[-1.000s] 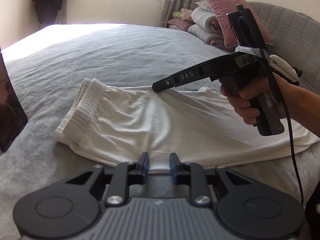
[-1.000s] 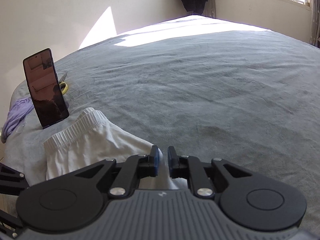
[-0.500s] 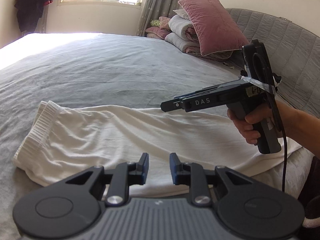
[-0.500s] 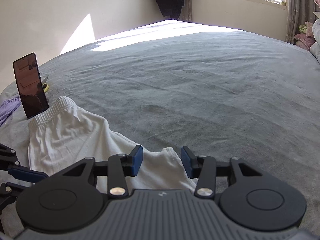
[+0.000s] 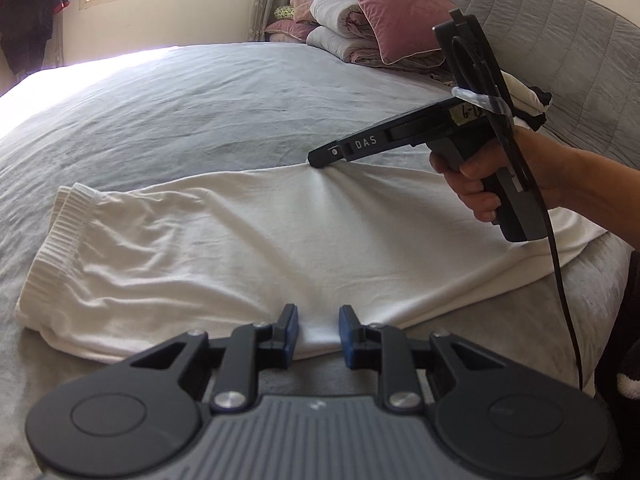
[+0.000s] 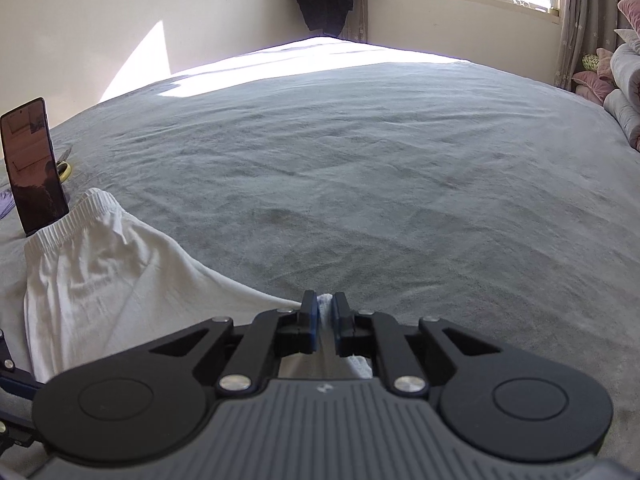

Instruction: Fold clothes

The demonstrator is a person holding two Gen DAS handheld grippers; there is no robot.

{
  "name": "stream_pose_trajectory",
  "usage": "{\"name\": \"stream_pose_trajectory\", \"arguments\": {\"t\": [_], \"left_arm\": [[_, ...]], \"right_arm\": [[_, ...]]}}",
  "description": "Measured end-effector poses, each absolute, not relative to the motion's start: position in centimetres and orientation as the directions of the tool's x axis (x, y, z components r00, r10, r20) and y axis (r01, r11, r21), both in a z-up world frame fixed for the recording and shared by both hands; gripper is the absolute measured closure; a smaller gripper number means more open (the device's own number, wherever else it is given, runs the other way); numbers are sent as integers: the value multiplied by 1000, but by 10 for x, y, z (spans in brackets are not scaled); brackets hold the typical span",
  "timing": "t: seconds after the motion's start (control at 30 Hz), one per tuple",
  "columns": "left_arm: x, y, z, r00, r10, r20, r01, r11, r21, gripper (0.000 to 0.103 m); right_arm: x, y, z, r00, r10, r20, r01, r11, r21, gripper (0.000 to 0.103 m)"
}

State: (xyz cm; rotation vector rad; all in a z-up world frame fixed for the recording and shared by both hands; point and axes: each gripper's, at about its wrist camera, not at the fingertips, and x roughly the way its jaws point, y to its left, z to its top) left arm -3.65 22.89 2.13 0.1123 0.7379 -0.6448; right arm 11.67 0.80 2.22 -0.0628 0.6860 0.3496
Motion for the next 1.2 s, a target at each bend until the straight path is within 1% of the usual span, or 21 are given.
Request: {"name": "stream_pose_trajectory", "arguments": {"t": [0.07, 0.13, 0.17, 0.2, 0.33, 0.4, 0.63, 0.77, 0.87, 1.03, 1.2], "left_arm": [[-37, 230, 24, 563, -519, -643, 584, 801, -136, 80], [-37, 233, 28, 573, -539, -617, 580, 799, -160, 80], [-37, 234, 30, 582, -545, -603, 575, 800, -168, 80], [-36, 234, 33, 593, -550, -588, 571, 802, -176, 80], [-33, 227, 40, 606, -567, -557, 566, 800, -198, 80], [-31, 216, 40, 596, -578, -558, 584, 788, -193, 80], [-41, 196, 34, 555, -574, -602, 639, 758, -133, 80], [-48, 185, 30, 533, -568, -627, 668, 737, -100, 80], [-53, 176, 27, 516, -563, -646, 690, 720, -76, 80], [-53, 160, 33, 475, -634, -611, 716, 682, -151, 80], [-59, 131, 37, 420, -675, -607, 775, 615, -147, 80]], "right_arm": [[111, 5, 27, 719, 297, -628, -331, 941, 67, 84], [103, 0, 32, 725, 301, -619, -323, 943, 79, 75], [98, -2, 35, 728, 302, -615, -319, 944, 85, 66], [90, -6, 39, 736, 304, -605, -316, 944, 91, 64], [59, -19, 46, 733, 329, -595, -328, 938, 115, 64], [43, -23, 45, 727, 335, -599, -338, 934, 112, 64], [-17, -43, 37, 689, 377, -619, -361, 919, 158, 64], [-52, -58, 26, 649, 395, -650, -344, 915, 213, 64], [-81, -67, 22, 652, 414, -636, -339, 909, 244, 64], [-98, -71, 22, 650, 427, -628, -319, 904, 285, 64], [-110, -84, 29, 685, 394, -613, -279, 919, 279, 64]]}}
